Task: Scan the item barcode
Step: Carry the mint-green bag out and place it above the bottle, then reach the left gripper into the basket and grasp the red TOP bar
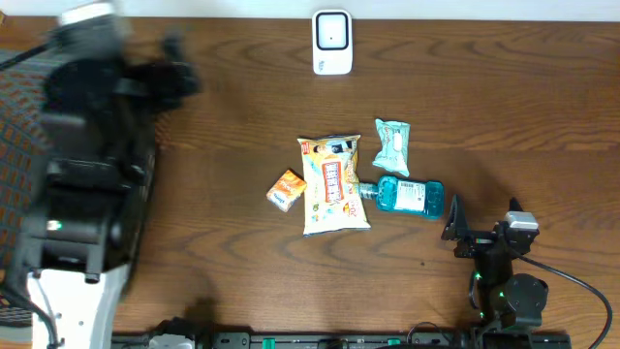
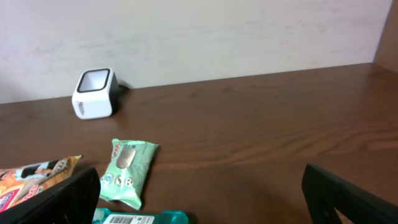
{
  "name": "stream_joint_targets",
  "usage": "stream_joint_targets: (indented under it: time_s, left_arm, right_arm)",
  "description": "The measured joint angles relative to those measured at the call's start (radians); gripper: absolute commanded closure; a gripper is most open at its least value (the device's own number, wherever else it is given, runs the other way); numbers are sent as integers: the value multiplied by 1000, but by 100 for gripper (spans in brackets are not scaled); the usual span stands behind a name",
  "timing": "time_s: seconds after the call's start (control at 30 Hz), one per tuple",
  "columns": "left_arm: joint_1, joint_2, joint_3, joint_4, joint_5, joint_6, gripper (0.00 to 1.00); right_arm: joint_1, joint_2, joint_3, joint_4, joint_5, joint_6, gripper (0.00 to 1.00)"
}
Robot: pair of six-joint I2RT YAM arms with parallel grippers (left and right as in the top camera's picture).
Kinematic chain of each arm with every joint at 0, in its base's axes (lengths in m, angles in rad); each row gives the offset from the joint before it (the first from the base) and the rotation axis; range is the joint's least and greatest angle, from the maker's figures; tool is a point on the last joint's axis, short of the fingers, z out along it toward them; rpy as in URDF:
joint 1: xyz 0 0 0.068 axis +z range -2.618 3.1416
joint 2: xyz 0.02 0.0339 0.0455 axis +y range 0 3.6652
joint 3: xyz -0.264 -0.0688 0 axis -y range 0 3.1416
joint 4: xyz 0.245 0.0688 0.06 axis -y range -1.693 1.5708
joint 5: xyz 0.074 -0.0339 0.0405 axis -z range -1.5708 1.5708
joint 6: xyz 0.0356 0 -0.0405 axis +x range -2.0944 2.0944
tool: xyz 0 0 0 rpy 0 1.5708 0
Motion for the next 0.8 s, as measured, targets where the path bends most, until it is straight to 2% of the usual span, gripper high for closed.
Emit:
stream_joint_targets:
  time_s: [0.2, 0.3, 0.4, 0.57, 0.8]
  left_arm:
    - [348, 22, -6, -326, -137, -426, 2]
    - [447, 42, -6, -418, -163, -608, 2]
    - [490, 70, -6, -472, -171, -736, 2]
    - [518, 147, -6, -563, -177, -845, 2]
    - [590, 282, -6, -641, -151, -922, 2]
  right_arm:
    - [0, 0, 0, 0, 0, 0, 1]
    - [0, 0, 0, 0, 0, 0, 1]
    - [0, 0, 0, 0, 0, 0, 1]
    - [0, 0, 0, 0, 0, 0, 1]
    - [0, 0, 0, 0, 0, 0, 1]
